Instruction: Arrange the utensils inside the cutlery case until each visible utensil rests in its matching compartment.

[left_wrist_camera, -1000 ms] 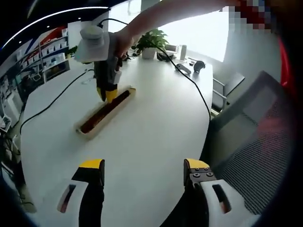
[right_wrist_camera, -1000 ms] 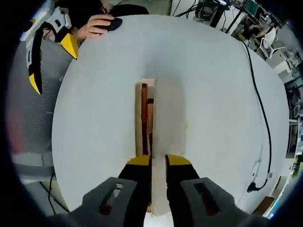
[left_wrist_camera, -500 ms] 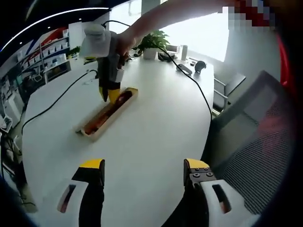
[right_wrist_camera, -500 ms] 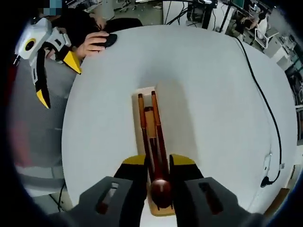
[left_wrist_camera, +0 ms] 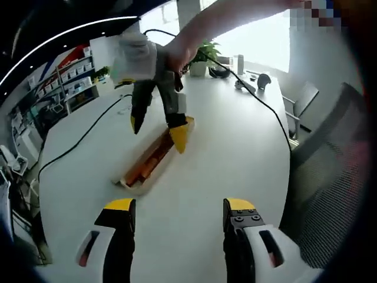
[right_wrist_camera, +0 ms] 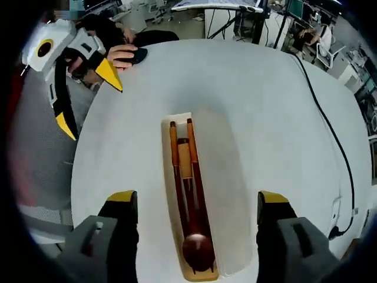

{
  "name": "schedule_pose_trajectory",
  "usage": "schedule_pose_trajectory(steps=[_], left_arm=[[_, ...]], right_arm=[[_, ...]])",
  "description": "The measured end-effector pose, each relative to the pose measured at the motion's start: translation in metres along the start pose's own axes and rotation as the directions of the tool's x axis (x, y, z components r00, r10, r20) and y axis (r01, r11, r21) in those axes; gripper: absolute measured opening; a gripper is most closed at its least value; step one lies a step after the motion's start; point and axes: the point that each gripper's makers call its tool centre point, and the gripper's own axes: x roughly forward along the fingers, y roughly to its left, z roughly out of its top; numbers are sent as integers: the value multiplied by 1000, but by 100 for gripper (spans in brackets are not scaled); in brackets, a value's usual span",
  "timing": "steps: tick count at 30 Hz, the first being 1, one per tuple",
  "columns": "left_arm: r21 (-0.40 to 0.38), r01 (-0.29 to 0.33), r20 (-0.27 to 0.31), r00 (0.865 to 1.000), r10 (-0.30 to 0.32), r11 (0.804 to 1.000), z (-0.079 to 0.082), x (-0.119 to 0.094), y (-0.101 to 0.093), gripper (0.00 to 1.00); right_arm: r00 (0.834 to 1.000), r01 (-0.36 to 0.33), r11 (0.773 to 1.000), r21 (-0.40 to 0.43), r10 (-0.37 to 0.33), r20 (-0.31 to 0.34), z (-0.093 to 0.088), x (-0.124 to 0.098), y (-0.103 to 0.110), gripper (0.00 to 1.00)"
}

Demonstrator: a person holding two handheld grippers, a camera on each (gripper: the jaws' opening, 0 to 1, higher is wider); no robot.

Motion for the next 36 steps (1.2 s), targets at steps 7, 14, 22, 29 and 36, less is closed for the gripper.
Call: schedule_pose_trajectory(steps=[7, 14, 22, 29, 36], left_arm=[[97, -42, -20, 999, 44, 994, 9, 25, 59, 62], [284, 73, -56, 997, -60, 956, 10, 54, 59, 66], [265, 150, -123, 985, -121, 952, 8, 84, 64, 65], [373, 171, -155, 981, -121, 912, 2, 87, 61, 51], [376, 171, -140, 982, -127, 911, 5, 88, 56, 46]], right_arm=[[992, 123, 991, -49, -123, -9, -31, -7, -4, 74], [991, 75, 989, 124, -88, 98, -61, -19, -6, 99], [999, -21, 991, 136, 16, 38, -69, -15, -19, 93], [1000, -20, 992, 125, 20, 0, -71, -11, -27, 80], [999, 21, 997, 78, -18, -36, -79, -11, -19, 64]])
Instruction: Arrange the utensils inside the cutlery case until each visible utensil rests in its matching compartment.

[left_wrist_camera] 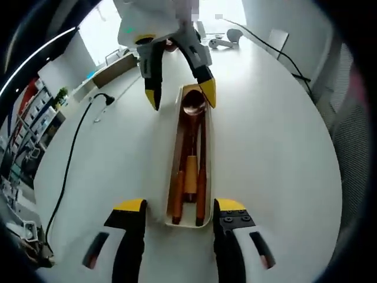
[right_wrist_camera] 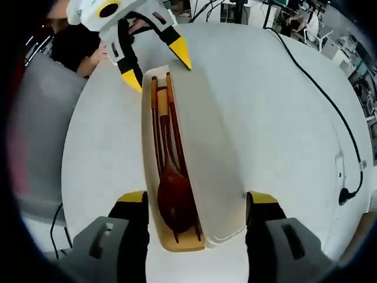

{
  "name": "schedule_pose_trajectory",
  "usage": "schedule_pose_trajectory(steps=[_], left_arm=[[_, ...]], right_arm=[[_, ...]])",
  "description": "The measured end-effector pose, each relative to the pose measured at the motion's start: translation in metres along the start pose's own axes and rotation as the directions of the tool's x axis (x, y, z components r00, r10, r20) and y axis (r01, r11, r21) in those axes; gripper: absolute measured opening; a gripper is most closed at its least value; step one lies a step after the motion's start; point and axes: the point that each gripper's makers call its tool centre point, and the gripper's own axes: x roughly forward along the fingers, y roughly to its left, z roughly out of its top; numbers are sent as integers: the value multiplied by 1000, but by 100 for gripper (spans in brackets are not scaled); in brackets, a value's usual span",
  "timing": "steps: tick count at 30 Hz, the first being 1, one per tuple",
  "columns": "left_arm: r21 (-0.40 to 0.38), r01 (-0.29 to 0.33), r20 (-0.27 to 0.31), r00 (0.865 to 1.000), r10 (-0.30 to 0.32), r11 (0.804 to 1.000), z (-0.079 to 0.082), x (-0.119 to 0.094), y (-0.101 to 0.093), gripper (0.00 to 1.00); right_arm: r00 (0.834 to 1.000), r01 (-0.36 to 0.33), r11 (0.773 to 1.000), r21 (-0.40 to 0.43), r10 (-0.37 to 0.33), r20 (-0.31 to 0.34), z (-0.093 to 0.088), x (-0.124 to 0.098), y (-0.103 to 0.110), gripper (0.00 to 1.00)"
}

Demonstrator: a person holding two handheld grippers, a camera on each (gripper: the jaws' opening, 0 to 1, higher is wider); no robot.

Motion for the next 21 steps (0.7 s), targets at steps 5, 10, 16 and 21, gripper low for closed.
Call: schedule_pose_trajectory(steps=[5, 10, 16, 21], left_arm=[[33, -25, 8, 1000, 25, 999, 1, -3, -2, 40], [97, -53, 12, 999, 52, 994, 5, -4, -5, 36], [127, -80, 13, 997, 79, 989, 6, -7, -10, 35], [160, -103, 9, 995, 103, 982, 6, -8, -14, 35]], right_arm=[[999, 44, 999, -3, -44, 9, 0, -2, 5, 57], [991, 135, 989, -63, -136, -9, -4, -5, 6, 47], [967, 252, 965, -77, -249, 53, -3, -8, 11, 40], [937, 349, 930, -116, -343, 72, -1, -12, 15, 37]])
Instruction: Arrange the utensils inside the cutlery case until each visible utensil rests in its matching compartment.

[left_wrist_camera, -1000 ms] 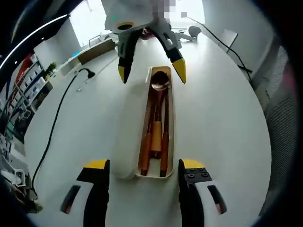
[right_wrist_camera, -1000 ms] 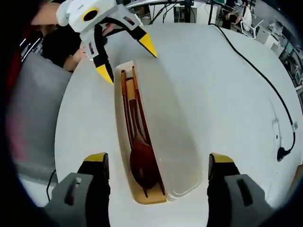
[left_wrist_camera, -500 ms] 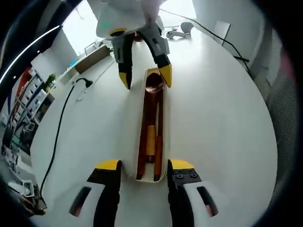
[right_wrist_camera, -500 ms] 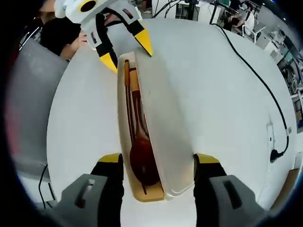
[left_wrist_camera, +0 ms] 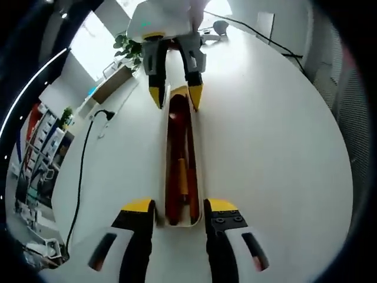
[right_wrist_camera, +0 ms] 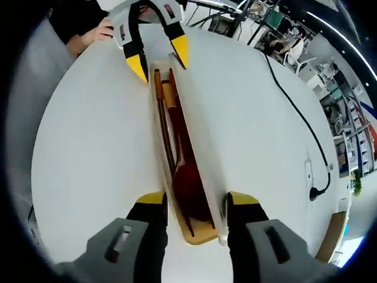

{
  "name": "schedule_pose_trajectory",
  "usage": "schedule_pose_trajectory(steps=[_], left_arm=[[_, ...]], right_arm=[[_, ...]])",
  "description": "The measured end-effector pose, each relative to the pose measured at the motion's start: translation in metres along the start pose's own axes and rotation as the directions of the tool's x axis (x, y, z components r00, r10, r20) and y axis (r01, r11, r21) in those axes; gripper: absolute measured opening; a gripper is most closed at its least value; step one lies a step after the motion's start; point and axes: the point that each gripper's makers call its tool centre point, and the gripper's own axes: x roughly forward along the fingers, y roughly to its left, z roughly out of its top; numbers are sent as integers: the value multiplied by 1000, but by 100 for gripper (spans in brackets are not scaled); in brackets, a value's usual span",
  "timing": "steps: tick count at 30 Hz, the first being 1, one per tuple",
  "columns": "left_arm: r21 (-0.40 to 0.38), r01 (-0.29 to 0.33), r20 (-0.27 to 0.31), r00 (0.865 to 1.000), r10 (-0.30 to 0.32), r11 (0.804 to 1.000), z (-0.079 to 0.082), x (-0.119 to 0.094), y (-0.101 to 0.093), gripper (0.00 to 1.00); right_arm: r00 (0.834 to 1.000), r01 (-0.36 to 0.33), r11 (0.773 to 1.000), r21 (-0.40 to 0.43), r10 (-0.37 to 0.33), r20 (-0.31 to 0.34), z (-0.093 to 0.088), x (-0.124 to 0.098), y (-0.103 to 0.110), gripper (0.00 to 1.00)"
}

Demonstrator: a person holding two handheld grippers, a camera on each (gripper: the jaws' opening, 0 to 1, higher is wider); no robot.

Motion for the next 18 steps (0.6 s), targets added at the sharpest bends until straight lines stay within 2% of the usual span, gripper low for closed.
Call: schedule_pose_trajectory(steps=[1, 4, 6, 9, 13, 18], left_arm=[[-1, -2, -2, 1000, 2, 1000, 0, 0, 0, 35], [44, -10, -5, 1000, 10, 999, -2, 0, -2, 35], [72, -13, -12, 1000, 14, 997, -2, -1, -4, 35], [64, -11, -6, 1000, 11, 998, -1, -2, -6, 35], [95, -14, -14, 1000, 16, 995, -1, -1, -6, 35], [87, -16, -23, 1000, 18, 996, -2, -1, -5, 35]], right_arm=[[1000, 13, 1000, -27, -13, 5, 2, -1, 2, 37], [999, 40, 999, -19, -40, 5, 1, -2, 5, 36], [996, 82, 996, -24, -81, 25, 3, -5, 4, 35], [994, 108, 993, -47, -106, 35, 2, -7, 11, 34], [993, 116, 993, -28, -115, 37, 3, -8, 13, 34], [985, 170, 983, -73, -168, 38, 5, -10, 15, 32]])
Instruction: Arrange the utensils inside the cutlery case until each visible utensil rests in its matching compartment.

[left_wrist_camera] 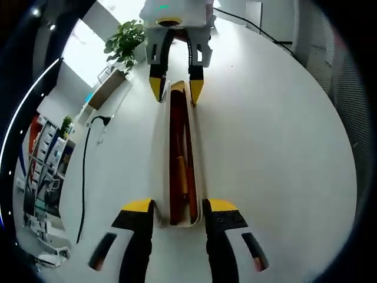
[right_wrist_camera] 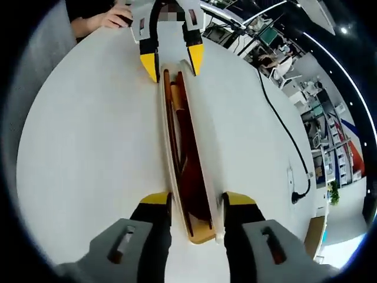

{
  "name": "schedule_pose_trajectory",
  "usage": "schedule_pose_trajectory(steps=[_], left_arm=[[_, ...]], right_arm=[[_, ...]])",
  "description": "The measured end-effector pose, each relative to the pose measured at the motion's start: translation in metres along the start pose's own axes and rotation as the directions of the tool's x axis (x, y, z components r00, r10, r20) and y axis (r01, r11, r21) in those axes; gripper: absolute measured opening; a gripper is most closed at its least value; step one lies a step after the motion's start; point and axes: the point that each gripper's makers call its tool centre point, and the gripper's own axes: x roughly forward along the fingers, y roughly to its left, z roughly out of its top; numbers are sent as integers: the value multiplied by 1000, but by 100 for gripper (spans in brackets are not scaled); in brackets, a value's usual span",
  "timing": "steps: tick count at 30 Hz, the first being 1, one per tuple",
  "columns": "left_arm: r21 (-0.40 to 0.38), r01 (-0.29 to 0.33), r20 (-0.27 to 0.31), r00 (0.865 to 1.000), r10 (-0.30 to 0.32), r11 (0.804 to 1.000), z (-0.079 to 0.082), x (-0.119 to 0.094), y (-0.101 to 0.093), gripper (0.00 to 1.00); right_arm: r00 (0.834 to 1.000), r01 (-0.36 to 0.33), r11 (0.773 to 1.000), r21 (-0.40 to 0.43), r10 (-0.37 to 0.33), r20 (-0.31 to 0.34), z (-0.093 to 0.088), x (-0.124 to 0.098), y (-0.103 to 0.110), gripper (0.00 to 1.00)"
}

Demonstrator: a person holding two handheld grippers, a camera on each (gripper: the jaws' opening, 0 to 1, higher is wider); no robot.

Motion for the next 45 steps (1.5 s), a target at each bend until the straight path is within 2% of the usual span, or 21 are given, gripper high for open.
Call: schedule_pose_trajectory(steps=[4, 8, 12, 15, 18, 21, 25, 29, 38, 42, 45], left_arm=[[6, -3, 9, 1000, 3, 1000, 1, -1, -1, 35], [21, 5, 14, 1000, -6, 1000, 2, -2, -2, 35], [52, 15, 23, 1000, -16, 999, 2, -1, -3, 35], [65, 22, 16, 1000, -23, 998, 1, -1, -4, 35], [94, 16, 13, 1000, -17, 995, 2, -3, -6, 34], [92, 11, 19, 1000, -13, 996, 4, -4, -6, 33], [103, 21, 22, 999, -24, 994, 6, -5, -9, 30], [118, 16, 33, 999, -20, 993, 8, -8, -11, 26], [166, -10, 38, 999, 4, 986, 10, -12, -14, 22], [144, -9, 43, 999, 3, 990, 12, -13, -14, 21], [160, -20, 43, 999, 13, 987, 11, -12, -15, 21]], right_arm=[[999, 37, 999, 10, -37, -6, 0, -2, 2, 31], [996, 84, 995, -48, -84, 6, -3, -1, 2, 28], [997, 71, 997, -10, -71, 4, -2, -1, 0, 28], [998, 70, 996, -57, -70, 2, -1, -3, 4, 27], [998, 65, 997, -45, -65, 6, 0, -6, 5, 24], [998, 65, 997, -31, -65, 16, 2, -9, 6, 20], [999, 47, 999, 1, -47, 22, 3, -11, 5, 18], [999, 42, 999, -1, -42, 19, 4, -12, 8, 15], [998, 61, 998, -24, -61, 19, 6, -14, 11, 13], [997, 80, 995, -53, -79, 15, 6, -15, 14, 12], [995, 95, 994, -55, -94, 20, 6, -16, 15, 12]])
